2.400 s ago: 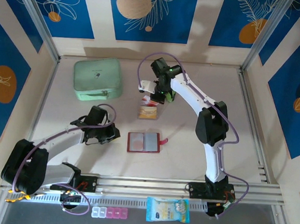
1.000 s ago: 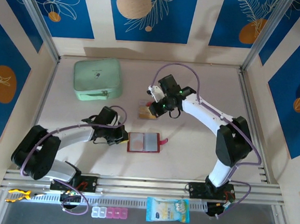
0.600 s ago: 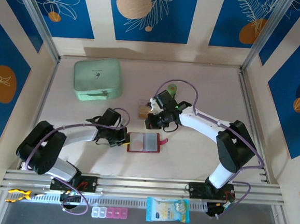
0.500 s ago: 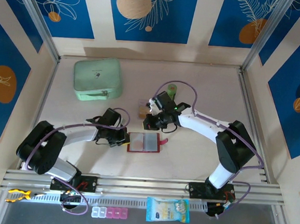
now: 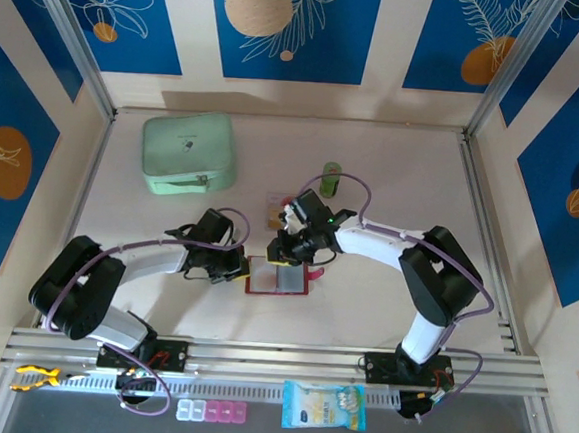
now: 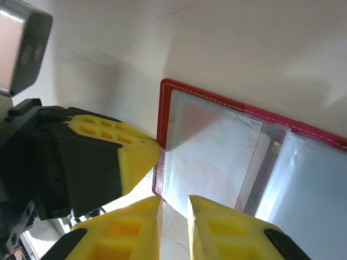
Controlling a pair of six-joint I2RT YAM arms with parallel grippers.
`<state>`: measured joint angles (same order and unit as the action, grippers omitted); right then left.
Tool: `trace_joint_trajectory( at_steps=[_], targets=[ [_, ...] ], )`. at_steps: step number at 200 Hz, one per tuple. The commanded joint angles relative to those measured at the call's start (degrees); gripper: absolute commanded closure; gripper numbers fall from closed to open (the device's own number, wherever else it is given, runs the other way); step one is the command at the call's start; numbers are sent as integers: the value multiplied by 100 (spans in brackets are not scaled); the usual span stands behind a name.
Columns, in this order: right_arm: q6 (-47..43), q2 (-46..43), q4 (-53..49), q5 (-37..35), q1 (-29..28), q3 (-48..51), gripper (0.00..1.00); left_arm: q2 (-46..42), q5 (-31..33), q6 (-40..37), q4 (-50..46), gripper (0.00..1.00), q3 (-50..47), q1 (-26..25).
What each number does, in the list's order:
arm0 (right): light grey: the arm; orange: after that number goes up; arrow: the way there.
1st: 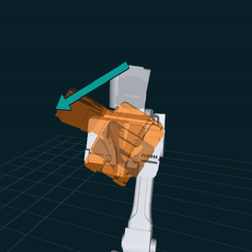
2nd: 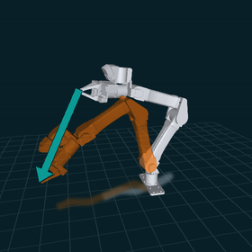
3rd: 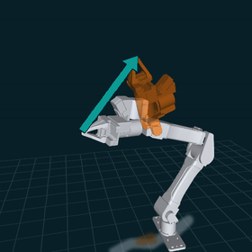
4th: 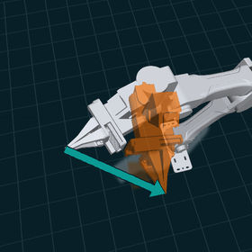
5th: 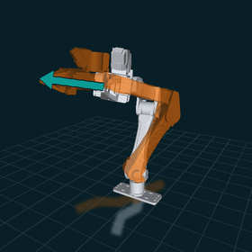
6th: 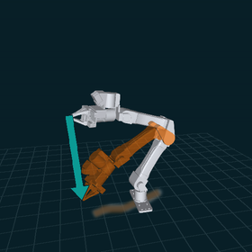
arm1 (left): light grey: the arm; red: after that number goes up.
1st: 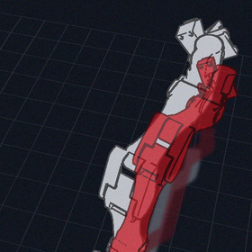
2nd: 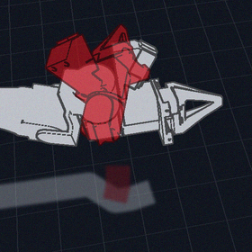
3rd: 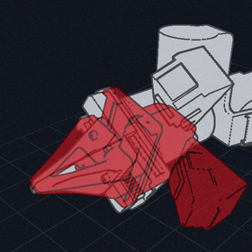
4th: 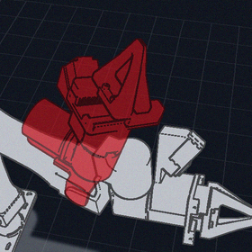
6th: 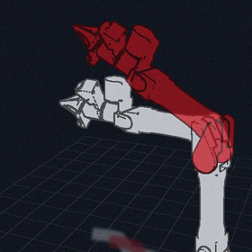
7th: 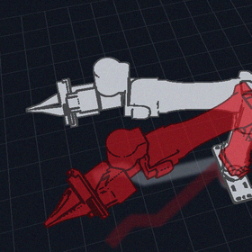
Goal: Take the credit cards out of the card holder
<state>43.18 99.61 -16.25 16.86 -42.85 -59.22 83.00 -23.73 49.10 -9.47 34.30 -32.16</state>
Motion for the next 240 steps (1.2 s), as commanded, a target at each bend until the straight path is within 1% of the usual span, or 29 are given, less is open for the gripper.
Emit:
trace_joint_trajectory(
  at_steps=[1, 39, 77, 106, 132, 199, 240],
  targets=[
    [225, 93, 151, 208, -83, 116, 77, 50, 35, -64, -99, 96, 64, -46],
    [327, 178, 95, 107, -118, 126, 76, 124, 22, -48, -30, 96, 44, -46],
    [445, 262, 205, 185, -164, 183, 75, 198, -36, -21, 82, 96, 32, -49],
    [503, 319, 223, 233, -214, 183, 75, 238, 60, -76, -130, 96, 83, -47],
    [557, 387, 224, 245, -274, 176, 71, 266, 70, -67, -129, 96, 68, -45],
    [558, 584, 231, 168, -324, 157, 69, 296, 65, -102, -160, 96, 77, -51],
    [533, 586, -36, -131, -329, 140, 69, 306, 105, -107, -239, 96, 93, -48]
  ],
)
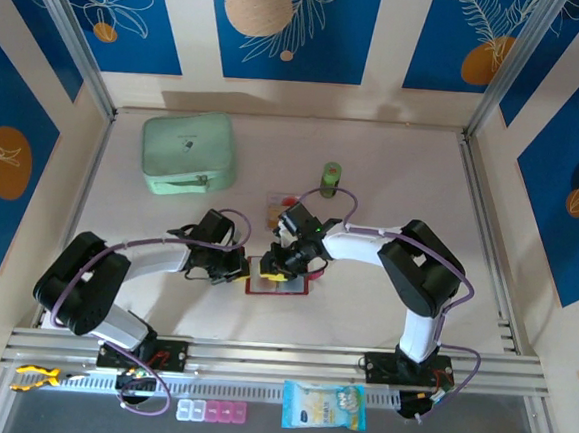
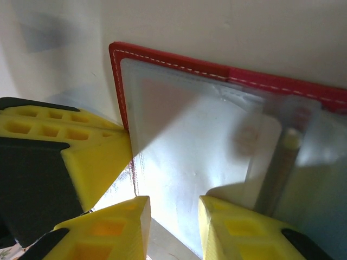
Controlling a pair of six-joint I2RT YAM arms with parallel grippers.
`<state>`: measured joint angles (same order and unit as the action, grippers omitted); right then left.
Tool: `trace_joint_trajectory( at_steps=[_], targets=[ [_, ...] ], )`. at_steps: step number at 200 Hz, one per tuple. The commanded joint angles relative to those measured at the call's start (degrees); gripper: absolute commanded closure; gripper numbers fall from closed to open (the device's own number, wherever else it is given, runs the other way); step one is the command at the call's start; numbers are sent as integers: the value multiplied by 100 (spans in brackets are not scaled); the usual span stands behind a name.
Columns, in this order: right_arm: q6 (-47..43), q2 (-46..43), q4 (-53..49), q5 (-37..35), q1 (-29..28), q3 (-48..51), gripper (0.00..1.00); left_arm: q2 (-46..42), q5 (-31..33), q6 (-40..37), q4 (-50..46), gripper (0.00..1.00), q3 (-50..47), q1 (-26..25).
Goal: Take the credit cards out of the card holder
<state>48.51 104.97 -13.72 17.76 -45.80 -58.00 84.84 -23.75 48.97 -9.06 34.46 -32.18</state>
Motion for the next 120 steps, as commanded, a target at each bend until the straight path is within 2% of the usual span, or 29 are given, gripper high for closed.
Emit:
trace_joint_trajectory(
  at_steps=[1, 48, 120],
  targets=[
    [0, 46, -303, -234, -34, 17, 69, 126, 112, -96, -280, 96, 78, -49],
    [-120, -130, -577, -422, 52, 81, 69, 191, 125, -131, -330, 96, 113, -42],
    [-312, -307, -349, -31, 359, 445, 70, 191, 151, -178, -431, 96, 208, -43]
  ],
)
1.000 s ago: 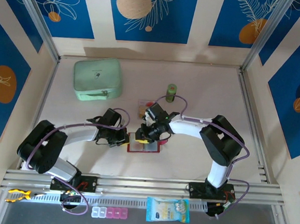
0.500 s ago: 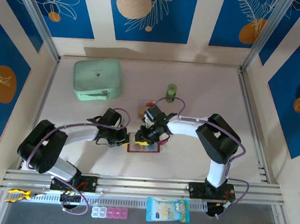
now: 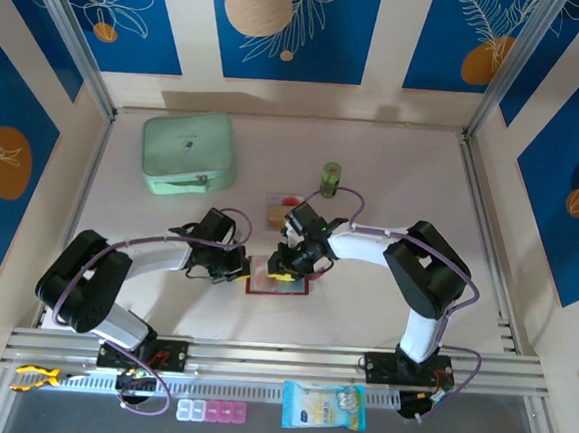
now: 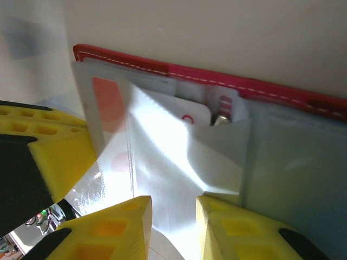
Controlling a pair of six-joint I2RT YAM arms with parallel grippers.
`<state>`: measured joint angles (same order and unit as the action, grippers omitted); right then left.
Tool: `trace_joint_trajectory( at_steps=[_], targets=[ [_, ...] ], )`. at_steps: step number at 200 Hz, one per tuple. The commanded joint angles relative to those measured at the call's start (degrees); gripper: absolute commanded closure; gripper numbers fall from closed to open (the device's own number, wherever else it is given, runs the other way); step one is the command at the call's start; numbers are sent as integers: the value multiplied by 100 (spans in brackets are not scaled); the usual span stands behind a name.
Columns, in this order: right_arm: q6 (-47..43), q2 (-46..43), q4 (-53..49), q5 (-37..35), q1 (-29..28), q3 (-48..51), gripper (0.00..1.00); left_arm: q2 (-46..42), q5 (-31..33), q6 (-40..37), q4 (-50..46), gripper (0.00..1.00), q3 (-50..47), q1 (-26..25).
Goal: Take the credit cards out of the card holder
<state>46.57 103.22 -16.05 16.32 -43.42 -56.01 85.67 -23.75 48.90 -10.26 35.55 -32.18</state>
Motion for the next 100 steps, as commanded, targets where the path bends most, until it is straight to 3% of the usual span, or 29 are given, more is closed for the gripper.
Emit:
trace_joint_trajectory(
  at_steps=[1, 53, 100],
  targets=[
    [-119, -138, -103, 124, 126, 256, 70, 104, 151, -171, -315, 96, 100, -43],
    [-35, -151, 999, 914, 397, 815, 72, -193, 165, -107, -265, 94, 213, -43],
    [-25, -107, 1398, 1203, 589, 1123, 74, -367, -76, 77, -37, 85, 309, -76]
  ],
)
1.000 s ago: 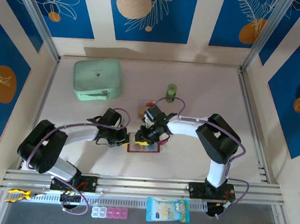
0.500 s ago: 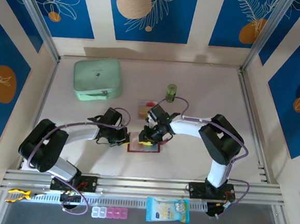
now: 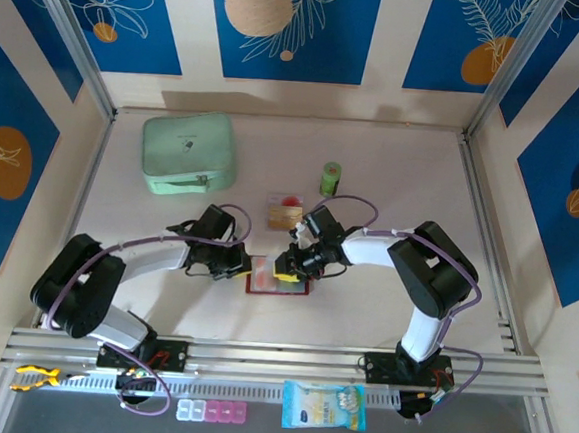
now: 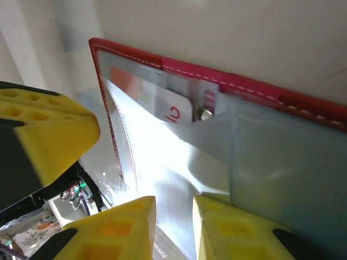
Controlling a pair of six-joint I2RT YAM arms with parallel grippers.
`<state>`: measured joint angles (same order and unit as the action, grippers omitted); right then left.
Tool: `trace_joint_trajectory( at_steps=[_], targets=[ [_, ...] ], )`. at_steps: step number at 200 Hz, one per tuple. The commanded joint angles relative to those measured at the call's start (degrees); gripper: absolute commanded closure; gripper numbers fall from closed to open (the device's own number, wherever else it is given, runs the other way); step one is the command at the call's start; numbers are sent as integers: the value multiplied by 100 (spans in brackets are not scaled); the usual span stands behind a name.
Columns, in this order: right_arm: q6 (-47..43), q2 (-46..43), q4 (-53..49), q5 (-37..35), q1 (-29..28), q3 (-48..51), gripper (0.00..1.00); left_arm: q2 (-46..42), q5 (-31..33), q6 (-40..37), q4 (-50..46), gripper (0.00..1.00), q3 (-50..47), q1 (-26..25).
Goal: Take the credit cards out of the card holder
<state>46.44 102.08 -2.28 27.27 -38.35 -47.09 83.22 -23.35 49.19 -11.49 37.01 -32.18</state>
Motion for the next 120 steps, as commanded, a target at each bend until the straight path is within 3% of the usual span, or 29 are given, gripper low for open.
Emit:
trace_joint_trajectory(
  at_steps=[1, 67, 120],
  targets=[
    [-12, 6, 23, 110, 86, 229, 74, -122, -120, 56, 99, 84, 164, -77],
    [-26, 40, 53, 139, 135, 288, 74, 271, -332, 317, 703, 73, 192, -330],
    [-2, 2, 45, 117, 143, 305, 74, 525, -449, 338, 886, 70, 213, -426]
  ],
)
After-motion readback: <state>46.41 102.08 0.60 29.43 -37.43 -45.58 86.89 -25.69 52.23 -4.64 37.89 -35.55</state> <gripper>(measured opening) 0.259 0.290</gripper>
